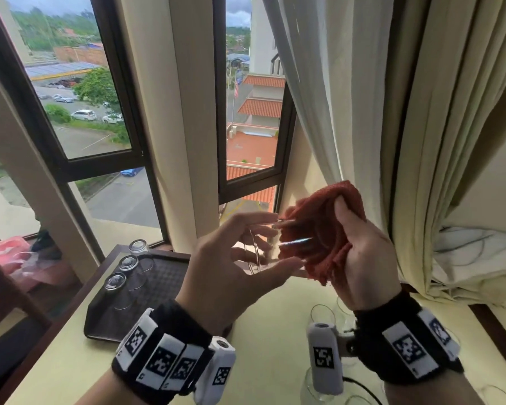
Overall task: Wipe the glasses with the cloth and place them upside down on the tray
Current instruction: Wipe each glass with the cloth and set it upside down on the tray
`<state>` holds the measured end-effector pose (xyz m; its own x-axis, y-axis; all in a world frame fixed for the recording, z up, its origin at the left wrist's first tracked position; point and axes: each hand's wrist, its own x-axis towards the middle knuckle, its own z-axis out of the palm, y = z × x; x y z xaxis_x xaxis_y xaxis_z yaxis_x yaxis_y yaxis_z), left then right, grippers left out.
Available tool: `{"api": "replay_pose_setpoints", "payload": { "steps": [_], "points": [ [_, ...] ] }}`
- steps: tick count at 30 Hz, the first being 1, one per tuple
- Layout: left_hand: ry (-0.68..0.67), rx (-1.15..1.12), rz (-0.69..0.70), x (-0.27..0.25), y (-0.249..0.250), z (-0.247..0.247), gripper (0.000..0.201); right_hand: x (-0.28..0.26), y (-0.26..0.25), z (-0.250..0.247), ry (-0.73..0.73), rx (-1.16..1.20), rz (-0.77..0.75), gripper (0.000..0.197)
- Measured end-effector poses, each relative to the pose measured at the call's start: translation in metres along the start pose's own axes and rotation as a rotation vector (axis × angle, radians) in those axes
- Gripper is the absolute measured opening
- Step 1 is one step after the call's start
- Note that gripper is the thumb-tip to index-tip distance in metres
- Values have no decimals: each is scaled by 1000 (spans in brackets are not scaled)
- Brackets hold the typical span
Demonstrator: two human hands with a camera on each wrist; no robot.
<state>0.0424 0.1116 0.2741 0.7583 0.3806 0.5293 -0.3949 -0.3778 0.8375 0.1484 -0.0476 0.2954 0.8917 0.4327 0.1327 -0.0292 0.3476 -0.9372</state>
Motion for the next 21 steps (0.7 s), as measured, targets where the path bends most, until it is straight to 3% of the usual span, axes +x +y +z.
{"api": "replay_pose_setpoints", "payload": {
  "steps": [3, 5, 8, 11, 14, 17, 21],
  "points": [
    [50, -18, 15, 4, 2, -1, 60, -10, 8, 11, 66, 187, 76, 53],
    [85, -21, -7, 9, 2, -2, 60, -23, 21, 18, 104, 178, 22, 45],
    [127, 15, -37, 13, 2, -4, 60, -37, 32, 30, 121, -109, -178, 33],
    [125, 17, -62, 10, 3, -6, 61, -32, 29, 28, -44, -381, -439, 52],
    [81, 21, -53, 2, 6, -4, 64, -17, 11, 16, -131, -617, -582, 43],
    [72, 31, -35, -2, 8, -1, 62, -5, -8, 15, -91, -479, -381, 25],
    [91, 35, -45, -5, 7, 1, 61, -3, -6, 11, 24, -148, -21, 40]
  ]
}}
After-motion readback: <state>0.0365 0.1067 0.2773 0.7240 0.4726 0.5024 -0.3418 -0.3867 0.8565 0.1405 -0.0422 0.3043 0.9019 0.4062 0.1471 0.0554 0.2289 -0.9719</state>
